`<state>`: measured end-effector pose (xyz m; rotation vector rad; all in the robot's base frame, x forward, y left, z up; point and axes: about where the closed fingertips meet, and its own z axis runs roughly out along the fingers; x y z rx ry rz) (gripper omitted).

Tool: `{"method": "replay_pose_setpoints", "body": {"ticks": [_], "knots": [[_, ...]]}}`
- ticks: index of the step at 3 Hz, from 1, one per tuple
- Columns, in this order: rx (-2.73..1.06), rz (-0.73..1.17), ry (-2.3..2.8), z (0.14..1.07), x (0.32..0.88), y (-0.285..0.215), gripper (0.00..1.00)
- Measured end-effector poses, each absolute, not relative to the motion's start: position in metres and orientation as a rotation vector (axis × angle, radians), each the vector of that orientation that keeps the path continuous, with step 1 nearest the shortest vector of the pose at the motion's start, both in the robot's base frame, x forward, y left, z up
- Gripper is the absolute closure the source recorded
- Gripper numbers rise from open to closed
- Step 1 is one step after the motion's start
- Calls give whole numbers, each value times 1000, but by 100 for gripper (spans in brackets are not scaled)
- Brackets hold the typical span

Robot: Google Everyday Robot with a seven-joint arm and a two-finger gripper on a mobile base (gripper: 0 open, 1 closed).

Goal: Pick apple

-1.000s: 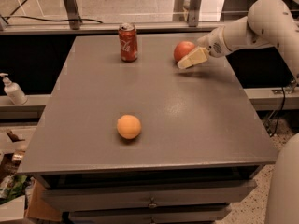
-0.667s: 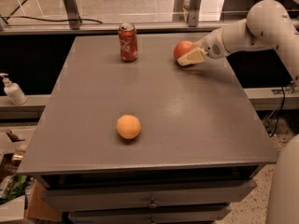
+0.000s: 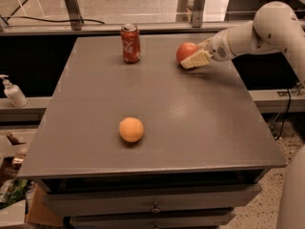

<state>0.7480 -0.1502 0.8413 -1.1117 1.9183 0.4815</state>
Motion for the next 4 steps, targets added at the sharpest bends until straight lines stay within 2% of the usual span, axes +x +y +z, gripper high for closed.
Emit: {"method": "replay_pose_setpoints", "body": {"ticks": [1, 3, 4], "knots": [[-1141, 502, 1921, 859, 733, -144, 100], [-1258, 629, 1878, 923, 660, -122, 100], [-1268, 637, 1878, 923, 657, -121, 100]]}}
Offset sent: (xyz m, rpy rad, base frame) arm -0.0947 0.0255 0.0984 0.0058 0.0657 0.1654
